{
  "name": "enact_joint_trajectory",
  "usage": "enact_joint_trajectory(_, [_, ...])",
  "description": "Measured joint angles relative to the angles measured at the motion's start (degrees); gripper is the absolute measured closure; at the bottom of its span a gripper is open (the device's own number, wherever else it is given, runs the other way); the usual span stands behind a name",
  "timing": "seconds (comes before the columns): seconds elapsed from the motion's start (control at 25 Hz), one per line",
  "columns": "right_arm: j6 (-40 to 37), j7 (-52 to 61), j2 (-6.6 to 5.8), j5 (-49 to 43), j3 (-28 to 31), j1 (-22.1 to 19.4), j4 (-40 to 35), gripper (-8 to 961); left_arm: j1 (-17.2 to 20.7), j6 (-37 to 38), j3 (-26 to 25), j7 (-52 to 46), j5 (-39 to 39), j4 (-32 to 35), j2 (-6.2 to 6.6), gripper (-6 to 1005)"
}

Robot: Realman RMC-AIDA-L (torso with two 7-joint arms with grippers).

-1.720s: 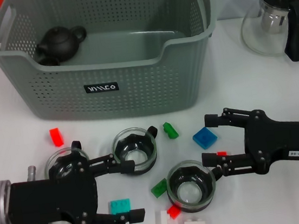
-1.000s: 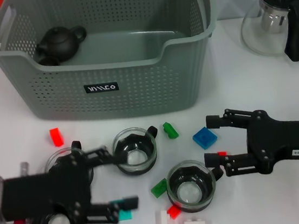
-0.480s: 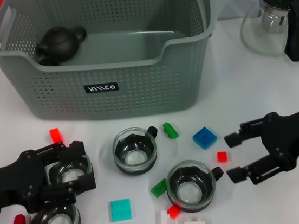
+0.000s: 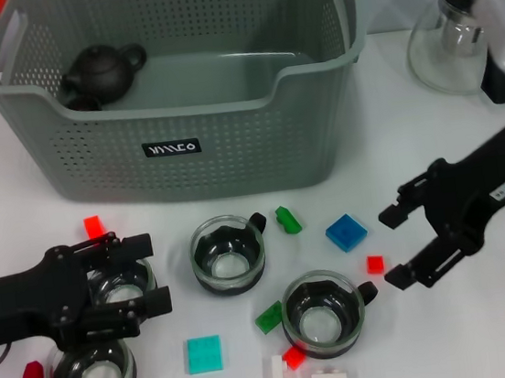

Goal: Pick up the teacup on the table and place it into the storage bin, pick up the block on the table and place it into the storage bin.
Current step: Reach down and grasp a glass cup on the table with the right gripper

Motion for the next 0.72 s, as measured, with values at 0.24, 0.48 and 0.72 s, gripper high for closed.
enact_joint_trajectory(0.24, [1.90,3.95,0.33,-0.60,-8.27,2.47,-3.61,52,0.08,-0.37,-0.06,-0.02,-0.04,-0.61,-0.06,110])
enact_joint_trajectory(0.48, [7.57,7.65,0.76,-0.64,-20.05,3.54,-3.62,100,0.39,-0.66,-0.58,-0.03,-0.13,-0.62,-0.38,110])
enact_joint_trajectory(0.72, [13.39,10.15,1.03,-0.53,-27.53,3.65,-3.27,166,0.49,-0.69,-0.58,-0.05,0.01,-1.05,-0.49,110])
